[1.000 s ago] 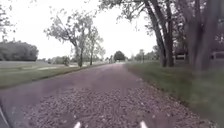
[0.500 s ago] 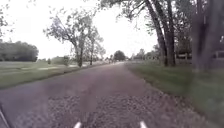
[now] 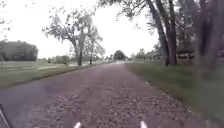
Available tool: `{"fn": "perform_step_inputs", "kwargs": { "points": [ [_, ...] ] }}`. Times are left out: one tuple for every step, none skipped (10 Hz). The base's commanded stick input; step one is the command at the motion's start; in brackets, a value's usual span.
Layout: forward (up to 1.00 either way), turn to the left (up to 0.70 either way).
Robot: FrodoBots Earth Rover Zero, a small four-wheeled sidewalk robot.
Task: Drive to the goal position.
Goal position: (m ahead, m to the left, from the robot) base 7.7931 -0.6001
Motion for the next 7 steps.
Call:
{"fn": "perform_step_inputs", "kwargs": {
  "points": [
    [0.71, 0.00],
    [0.80, 0.00],
    [0.85, 0.00],
    [1.00, 0.00],
    [1.00, 0.00],
    [1.00, 0.00],
    [1.00, 0.00]
  ]
}}
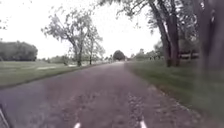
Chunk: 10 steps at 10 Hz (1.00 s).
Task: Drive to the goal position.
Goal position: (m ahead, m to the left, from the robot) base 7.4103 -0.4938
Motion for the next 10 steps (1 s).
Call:
{"fn": "perform_step_inputs", "kwargs": {
  "points": [
    [1.00, 0.00],
    [1.00, 0.00],
    [1.00, 0.00],
    [1.00, 0.00],
    [1.00, 0.00],
    [1.00, 0.00],
    [1.00, 0.00],
    [1.00, 0.00],
    [1.00, 0.00],
    [1.00, 0.00]
  ]
}}
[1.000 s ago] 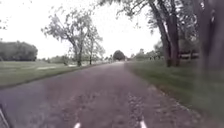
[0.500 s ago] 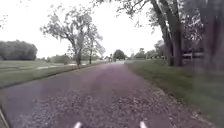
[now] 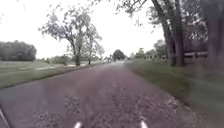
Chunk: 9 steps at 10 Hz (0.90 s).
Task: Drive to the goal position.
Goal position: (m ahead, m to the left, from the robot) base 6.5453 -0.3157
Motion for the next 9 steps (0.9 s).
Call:
{"fn": "perform_step_inputs", "kwargs": {
  "points": [
    [1.00, 0.00],
    [1.00, 0.00],
    [1.00, 0.00],
    [1.00, 0.00],
    [1.00, 0.00],
    [1.00, 0.00],
    [1.00, 0.00],
    [1.00, 0.00],
    [1.00, 0.00]
  ]
}}
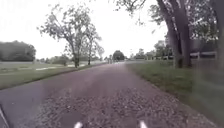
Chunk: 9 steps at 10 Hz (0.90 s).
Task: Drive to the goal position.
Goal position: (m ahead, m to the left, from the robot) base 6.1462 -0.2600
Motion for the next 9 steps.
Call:
{"fn": "perform_step_inputs", "kwargs": {
  "points": [
    [1.00, 0.00],
    [1.00, 0.00],
    [1.00, 0.00],
    [1.00, 0.00],
    [1.00, 0.00],
    [1.00, 0.00],
    [1.00, 0.00],
    [1.00, 0.00],
    [1.00, 0.00]
  ]
}}
